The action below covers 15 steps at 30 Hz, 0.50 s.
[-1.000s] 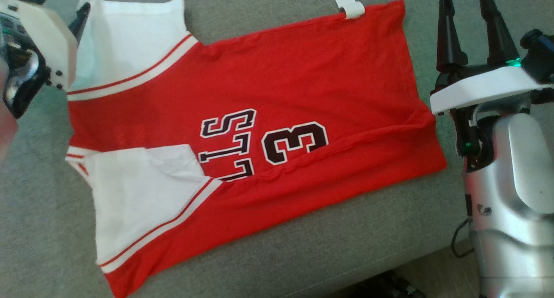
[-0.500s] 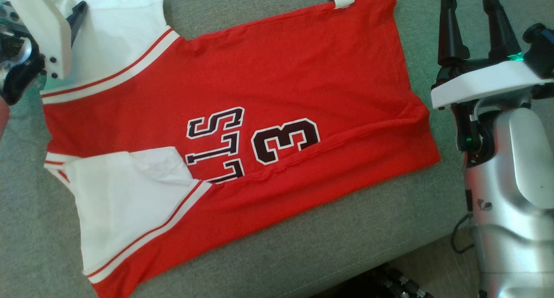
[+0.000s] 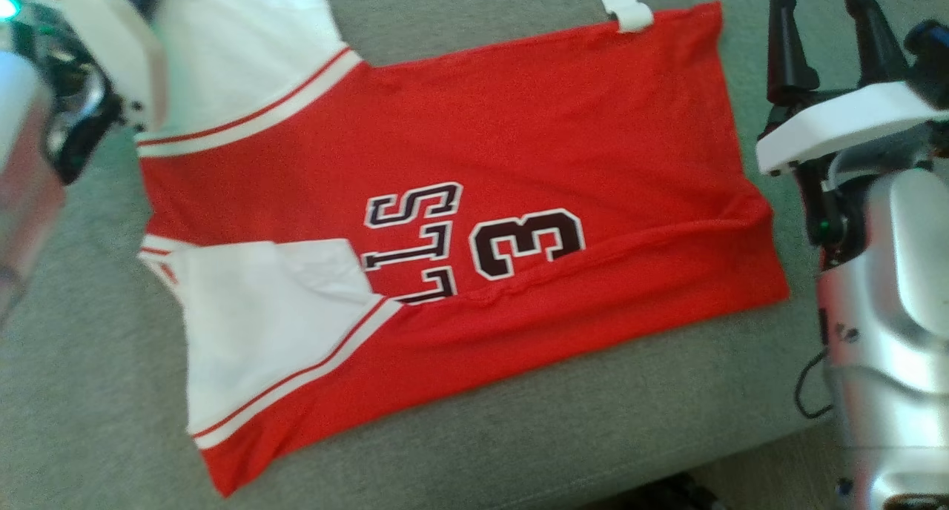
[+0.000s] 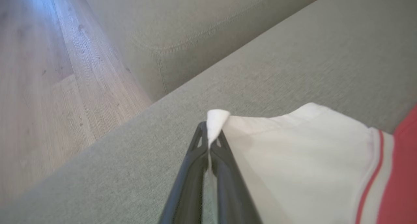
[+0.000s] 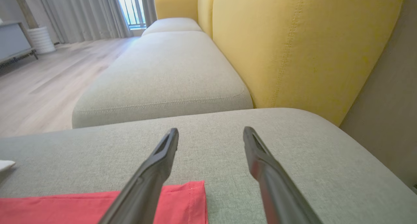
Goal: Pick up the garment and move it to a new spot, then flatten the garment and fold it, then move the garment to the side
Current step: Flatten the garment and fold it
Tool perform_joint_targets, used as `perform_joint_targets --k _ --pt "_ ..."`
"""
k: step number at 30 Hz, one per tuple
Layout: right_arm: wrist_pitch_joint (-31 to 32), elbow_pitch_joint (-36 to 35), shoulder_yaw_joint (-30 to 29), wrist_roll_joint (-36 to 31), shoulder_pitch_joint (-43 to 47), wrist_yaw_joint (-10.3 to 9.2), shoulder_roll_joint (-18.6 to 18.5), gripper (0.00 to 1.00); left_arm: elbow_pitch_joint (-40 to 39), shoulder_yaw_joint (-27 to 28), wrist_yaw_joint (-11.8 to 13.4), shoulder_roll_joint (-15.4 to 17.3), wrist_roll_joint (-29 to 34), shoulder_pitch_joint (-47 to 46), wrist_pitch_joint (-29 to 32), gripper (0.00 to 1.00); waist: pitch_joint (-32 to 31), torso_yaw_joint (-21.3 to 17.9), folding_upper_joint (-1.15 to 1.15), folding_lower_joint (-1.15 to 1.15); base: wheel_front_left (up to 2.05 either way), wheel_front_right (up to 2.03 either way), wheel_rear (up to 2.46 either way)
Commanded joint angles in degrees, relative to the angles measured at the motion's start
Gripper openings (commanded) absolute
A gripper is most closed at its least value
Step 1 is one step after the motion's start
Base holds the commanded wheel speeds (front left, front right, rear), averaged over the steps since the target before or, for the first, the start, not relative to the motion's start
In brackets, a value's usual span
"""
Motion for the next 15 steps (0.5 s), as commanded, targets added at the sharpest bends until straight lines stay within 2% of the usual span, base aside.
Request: perform_joint_targets --k 1,7,15 --pt "1.0 -1.0 1.3 -0.3 -1.8 0.39 -1.3 1.00 -1.6 1.6 0.1 1.2 0.9 -2.5 -2.3 0.00 -1.7 2.3 0.00 0.00 0.00 0.00 0.00" --pt "5.2 6.4 3.0 -0.4 -3.4 0.39 -6.3 1.00 -6.2 -0.5 0.2 -1.1 3.8 -0.8 -8.4 0.00 -4.0 7.1 0.00 0.00 0.00 0.00 0.00" --pt "10.5 19.2 2.4 -0.5 -6.5 0.39 -10.5 1.00 -15.2 -2.6 1.6 -0.7 5.6 2.3 -9.7 0.00 -5.0 10.9 0.00 0.00 0.00 0.00 0.00"
